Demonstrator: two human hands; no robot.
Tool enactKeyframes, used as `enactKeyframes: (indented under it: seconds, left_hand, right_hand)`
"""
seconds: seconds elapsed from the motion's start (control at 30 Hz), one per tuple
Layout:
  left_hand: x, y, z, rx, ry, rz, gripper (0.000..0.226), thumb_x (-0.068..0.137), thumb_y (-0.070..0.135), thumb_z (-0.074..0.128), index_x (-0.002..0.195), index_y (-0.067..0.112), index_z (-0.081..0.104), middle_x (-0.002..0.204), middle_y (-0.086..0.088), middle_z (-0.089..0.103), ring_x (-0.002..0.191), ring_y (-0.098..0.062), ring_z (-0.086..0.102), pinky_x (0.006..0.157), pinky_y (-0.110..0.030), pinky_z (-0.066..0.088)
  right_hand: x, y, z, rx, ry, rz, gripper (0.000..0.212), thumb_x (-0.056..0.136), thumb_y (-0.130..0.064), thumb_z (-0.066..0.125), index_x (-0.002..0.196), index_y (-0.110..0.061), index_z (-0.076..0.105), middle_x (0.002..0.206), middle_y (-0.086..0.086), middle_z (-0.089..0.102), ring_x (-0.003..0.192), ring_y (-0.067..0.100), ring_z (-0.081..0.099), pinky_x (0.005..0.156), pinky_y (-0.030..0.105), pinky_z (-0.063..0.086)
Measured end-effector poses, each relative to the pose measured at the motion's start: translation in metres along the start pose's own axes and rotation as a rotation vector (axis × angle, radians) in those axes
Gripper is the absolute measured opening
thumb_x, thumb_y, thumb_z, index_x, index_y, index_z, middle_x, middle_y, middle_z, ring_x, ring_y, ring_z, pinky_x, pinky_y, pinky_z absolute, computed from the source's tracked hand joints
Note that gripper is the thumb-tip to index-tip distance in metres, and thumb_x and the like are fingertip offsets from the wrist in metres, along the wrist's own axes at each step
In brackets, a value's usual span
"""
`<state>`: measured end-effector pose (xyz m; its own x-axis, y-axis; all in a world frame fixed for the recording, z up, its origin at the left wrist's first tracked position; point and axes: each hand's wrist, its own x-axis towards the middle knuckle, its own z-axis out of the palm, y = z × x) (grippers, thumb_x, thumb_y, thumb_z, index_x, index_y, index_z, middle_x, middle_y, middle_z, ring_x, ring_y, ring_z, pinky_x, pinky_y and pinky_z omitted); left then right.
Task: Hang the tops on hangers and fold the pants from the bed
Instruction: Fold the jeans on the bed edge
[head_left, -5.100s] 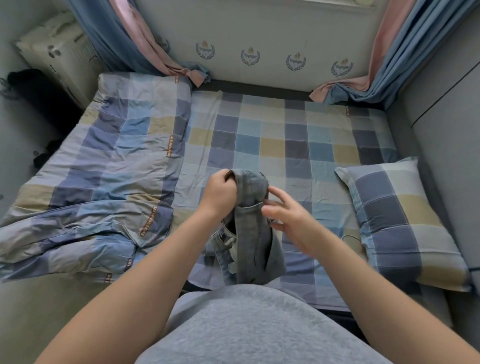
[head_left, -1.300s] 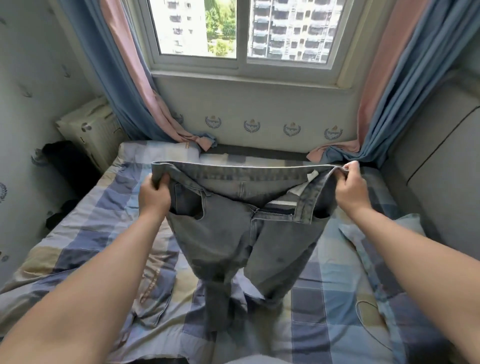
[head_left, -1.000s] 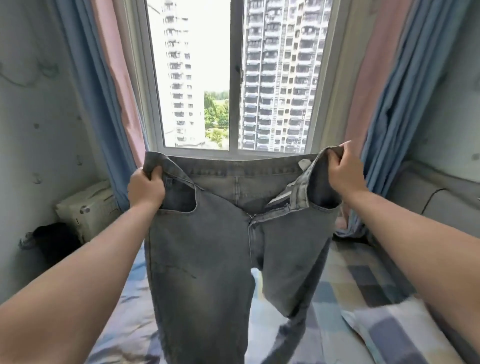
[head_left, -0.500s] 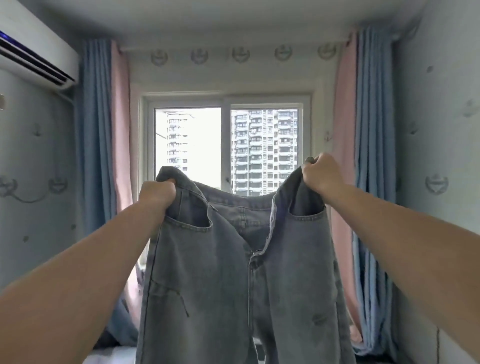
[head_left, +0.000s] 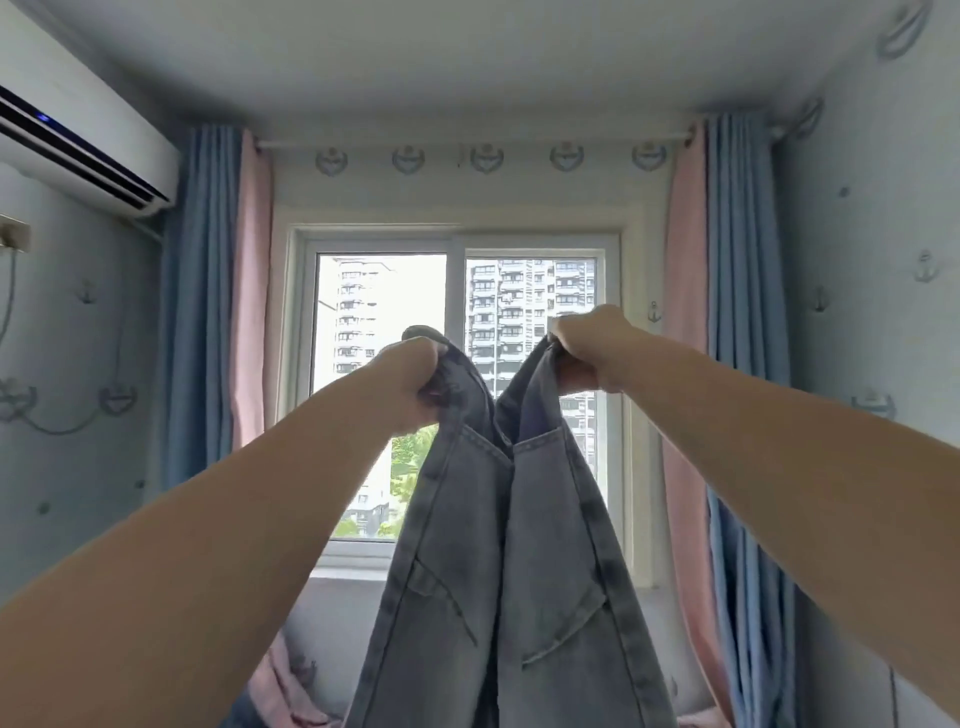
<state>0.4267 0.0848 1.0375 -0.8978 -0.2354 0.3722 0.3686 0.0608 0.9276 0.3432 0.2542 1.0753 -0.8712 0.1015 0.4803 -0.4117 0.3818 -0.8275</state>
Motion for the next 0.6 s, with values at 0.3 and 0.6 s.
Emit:
enactKeyframes:
  seconds: [0.3, 0.6]
  left_hand:
    - [0.004, -0.008, 0.016, -0.027, -0.25, 0.083, 0.033, 0.091, 0.011, 0.065, 0.122, -0.001, 0.061, 0.103, -0.009, 0.069, 0.086, -0.02, 0.068, 0.072, -0.032, 0.055]
    - [0.015, -0.048, 0.017, 0.14, -0.098, 0.259, 0.031, 0.086, -0.008, 0.058, 0.114, 0.002, 0.062, 0.112, -0.025, 0.067, 0.1, -0.037, 0.067, 0.082, -0.048, 0.056]
  right_hand:
    - [-0.029, -0.021, 0.017, 0.027, -0.066, -0.13, 0.038, 0.082, -0.012, 0.064, 0.112, 0.012, 0.063, 0.096, 0.028, 0.07, 0.086, 0.041, 0.072, 0.086, 0.049, 0.059]
    - [-0.046, -0.006, 0.02, -0.119, -0.132, -0.355, 0.02, 0.092, -0.022, 0.065, 0.093, -0.002, 0.066, 0.088, 0.015, 0.075, 0.079, 0.03, 0.075, 0.077, 0.051, 0.062]
